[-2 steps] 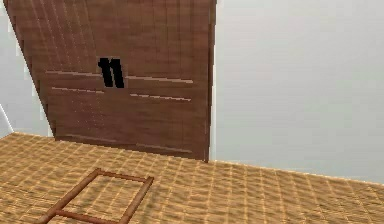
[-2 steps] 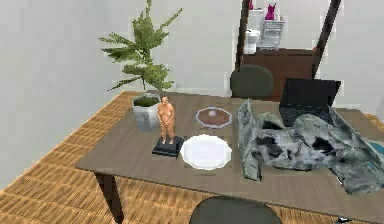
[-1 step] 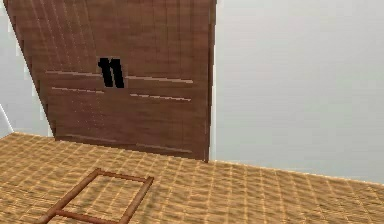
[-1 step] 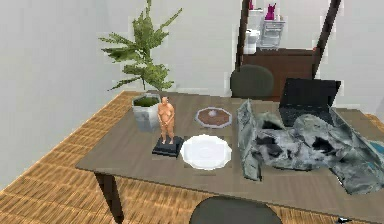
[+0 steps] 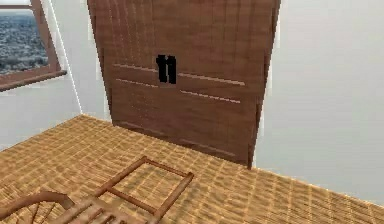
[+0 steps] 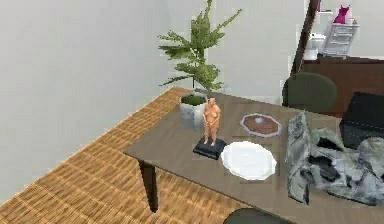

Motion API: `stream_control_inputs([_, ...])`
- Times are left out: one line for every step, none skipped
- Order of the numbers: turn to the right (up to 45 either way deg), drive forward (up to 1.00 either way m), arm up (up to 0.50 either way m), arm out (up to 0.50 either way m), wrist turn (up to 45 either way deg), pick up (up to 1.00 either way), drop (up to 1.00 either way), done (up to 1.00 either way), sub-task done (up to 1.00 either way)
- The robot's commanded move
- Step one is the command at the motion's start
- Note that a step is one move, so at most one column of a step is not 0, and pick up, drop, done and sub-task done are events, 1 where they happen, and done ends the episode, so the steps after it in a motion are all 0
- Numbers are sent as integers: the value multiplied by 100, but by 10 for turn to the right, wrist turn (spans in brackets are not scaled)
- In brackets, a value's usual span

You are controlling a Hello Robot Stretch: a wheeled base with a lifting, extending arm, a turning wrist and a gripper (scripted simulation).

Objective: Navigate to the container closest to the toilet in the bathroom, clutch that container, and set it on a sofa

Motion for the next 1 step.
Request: stream_control_inputs([450,0,0,0,0,0,0,0,0])
